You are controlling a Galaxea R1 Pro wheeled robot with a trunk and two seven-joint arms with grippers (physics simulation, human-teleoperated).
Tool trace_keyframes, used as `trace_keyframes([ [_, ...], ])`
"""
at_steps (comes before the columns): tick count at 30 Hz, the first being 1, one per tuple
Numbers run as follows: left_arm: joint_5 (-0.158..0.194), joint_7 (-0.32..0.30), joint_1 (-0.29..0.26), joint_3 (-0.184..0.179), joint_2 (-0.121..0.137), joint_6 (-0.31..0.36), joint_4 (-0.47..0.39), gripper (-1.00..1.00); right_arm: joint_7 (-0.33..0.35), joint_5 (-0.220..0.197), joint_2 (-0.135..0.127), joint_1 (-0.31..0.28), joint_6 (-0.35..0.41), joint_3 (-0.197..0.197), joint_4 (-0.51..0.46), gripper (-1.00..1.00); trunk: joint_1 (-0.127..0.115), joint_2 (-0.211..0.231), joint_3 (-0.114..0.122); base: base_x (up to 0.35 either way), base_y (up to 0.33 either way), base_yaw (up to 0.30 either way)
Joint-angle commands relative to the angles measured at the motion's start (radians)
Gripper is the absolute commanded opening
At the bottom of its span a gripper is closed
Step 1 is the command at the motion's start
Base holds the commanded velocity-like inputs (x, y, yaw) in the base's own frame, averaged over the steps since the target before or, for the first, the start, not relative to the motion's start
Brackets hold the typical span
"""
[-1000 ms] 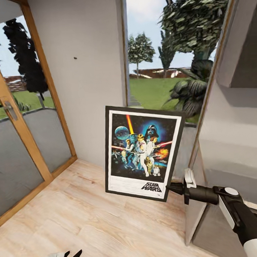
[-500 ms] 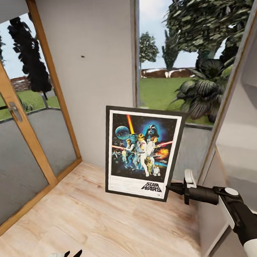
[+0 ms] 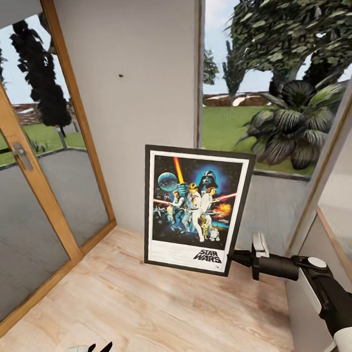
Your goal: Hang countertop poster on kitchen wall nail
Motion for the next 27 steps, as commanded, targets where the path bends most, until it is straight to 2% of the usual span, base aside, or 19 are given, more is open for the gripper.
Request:
trace_keyframes([
  [1, 0.002, -0.002, -0.001, -0.002, 0.0, -0.005, 0.001, 1.0, 0.007, -0.004, 0.0, -0.001, 0.015, 0.0, 0.0, -1.0, 0.001, -0.002, -0.002, 0.227, 0.241, 0.0],
  [27, 0.002, -0.002, -0.001, -0.002, 0.0, -0.005, 0.001, 1.0, 0.007, -0.003, 0.0, -0.001, 0.015, 0.0, 0.0, -1.0, 0.001, -0.002, -0.002, 0.205, 0.256, 0.0],
])
